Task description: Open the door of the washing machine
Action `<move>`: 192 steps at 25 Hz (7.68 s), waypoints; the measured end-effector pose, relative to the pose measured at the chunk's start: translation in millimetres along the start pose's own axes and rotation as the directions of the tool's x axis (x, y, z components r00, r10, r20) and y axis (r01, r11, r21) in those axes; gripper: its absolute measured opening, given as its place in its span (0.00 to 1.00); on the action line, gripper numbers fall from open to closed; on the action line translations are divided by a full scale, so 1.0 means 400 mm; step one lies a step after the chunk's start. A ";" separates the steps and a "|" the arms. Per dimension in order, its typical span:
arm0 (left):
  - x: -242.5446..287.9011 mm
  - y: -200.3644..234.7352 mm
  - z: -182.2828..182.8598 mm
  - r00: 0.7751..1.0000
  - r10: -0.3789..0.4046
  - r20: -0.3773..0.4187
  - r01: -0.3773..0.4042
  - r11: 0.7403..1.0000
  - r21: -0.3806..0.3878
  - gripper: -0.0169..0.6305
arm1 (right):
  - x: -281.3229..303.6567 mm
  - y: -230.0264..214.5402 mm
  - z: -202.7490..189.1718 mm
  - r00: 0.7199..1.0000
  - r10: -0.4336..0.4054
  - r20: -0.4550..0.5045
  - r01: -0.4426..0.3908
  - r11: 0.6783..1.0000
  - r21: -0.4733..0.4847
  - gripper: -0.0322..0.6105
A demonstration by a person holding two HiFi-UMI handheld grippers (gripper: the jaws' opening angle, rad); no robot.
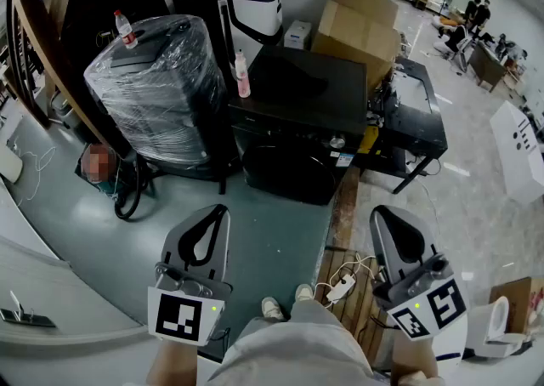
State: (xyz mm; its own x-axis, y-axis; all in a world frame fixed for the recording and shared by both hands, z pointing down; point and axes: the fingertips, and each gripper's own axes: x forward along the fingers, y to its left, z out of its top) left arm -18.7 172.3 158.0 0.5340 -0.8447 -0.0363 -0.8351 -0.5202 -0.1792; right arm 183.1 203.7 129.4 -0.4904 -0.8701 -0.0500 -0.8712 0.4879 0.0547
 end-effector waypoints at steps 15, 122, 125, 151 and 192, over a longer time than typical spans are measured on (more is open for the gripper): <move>-0.001 0.001 -0.026 0.999 -0.035 -0.020 0.035 0.999 0.005 0.06 | -0.014 -0.020 -0.041 0.994 -0.085 -0.068 0.086 0.996 0.011 0.08; 0.027 0.338 -1.312 0.614 -0.061 -0.787 -0.256 0.927 -0.273 0.06 | 0.753 0.296 -1.541 0.532 0.097 -0.841 0.194 0.953 0.232 0.31; -0.034 0.386 -1.328 0.611 -0.034 -0.791 -0.298 0.916 -0.269 0.06 | 0.785 0.354 -1.548 0.527 0.081 -0.846 0.246 0.938 0.243 0.31; -0.275 0.833 -1.418 0.610 0.115 -0.784 -0.469 0.850 -0.241 0.06 | 1.203 0.668 -1.581 0.484 0.024 -0.874 0.569 0.751 0.336 0.30; 0.037 0.915 -1.066 0.749 0.229 -0.622 -0.401 0.903 -0.151 0.06 | 1.319 0.434 -1.092 0.772 0.306 -0.557 -0.183 0.946 0.266 0.09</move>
State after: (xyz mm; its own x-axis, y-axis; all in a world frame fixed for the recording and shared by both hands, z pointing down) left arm -372.7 -84.3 511.2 0.1263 -0.8301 0.5431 -0.9887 -0.1498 0.0010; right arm -216.8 -201.3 548.1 -0.6325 -0.5617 0.5334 -0.7408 0.6398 -0.2047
